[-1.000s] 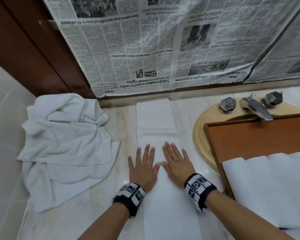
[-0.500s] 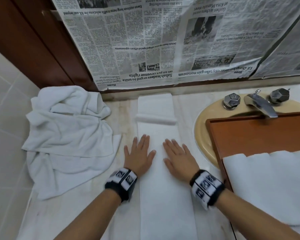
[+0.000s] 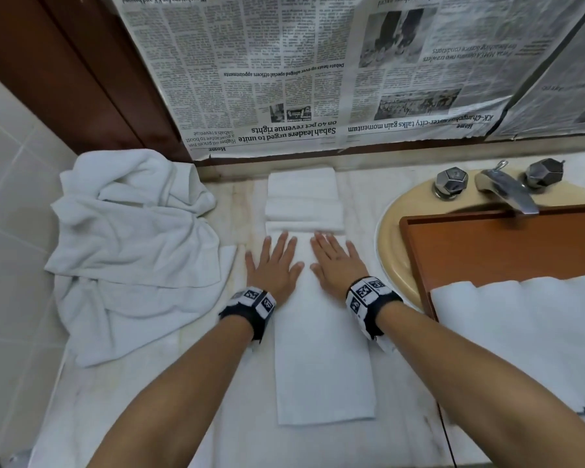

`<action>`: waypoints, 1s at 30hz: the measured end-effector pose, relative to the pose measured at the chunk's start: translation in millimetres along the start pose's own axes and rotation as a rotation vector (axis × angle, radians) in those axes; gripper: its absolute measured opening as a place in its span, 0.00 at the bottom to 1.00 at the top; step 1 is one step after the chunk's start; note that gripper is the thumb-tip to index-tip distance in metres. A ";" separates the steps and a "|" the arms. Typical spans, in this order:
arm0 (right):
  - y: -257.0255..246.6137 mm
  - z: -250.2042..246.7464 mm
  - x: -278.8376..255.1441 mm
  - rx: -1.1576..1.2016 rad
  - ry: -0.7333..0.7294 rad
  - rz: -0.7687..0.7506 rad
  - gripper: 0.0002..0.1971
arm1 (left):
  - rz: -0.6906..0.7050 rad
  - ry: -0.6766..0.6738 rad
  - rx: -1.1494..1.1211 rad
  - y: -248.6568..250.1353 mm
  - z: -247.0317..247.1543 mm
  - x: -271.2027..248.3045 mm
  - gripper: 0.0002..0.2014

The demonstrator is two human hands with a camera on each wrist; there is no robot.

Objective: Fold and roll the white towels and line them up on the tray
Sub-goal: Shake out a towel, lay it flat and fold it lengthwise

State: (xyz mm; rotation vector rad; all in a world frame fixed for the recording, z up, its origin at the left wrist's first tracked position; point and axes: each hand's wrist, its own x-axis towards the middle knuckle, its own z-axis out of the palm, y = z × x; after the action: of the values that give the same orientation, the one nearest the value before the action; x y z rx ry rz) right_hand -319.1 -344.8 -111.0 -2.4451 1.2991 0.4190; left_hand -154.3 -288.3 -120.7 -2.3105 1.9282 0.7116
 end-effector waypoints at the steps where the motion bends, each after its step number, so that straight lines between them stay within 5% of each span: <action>1: -2.6 -2.1 -2.6 -0.009 0.007 0.004 0.30 | -0.010 0.003 -0.028 0.8 -3.5 -1.8 0.30; 6: -26.9 27.7 -77.2 0.087 0.028 -0.049 0.40 | -0.006 -0.009 -0.118 10.4 14.3 -73.6 0.30; 9: -38.2 64.3 -107.6 0.116 0.020 -0.026 0.31 | 0.016 -0.039 -0.044 10.3 39.8 -116.7 0.30; 18: -32.8 54.6 -95.0 0.129 0.100 -0.013 0.45 | -0.013 -0.021 -0.034 4.7 42.0 -99.0 0.28; 25: -40.0 95.2 -170.7 0.231 0.377 -0.062 0.26 | 0.138 -0.003 -0.062 1.6 63.3 -180.7 0.43; 30: -55.0 119.2 -226.8 0.251 0.501 -0.040 0.18 | 0.282 0.100 -0.160 -15.0 90.2 -224.2 0.29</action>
State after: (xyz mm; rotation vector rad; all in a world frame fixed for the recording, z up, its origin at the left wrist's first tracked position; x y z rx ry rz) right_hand -407.0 -98.0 -116.7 -2.4323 1.3784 -0.3742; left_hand -194.6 -49.6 -121.0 -2.2213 2.3557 0.8139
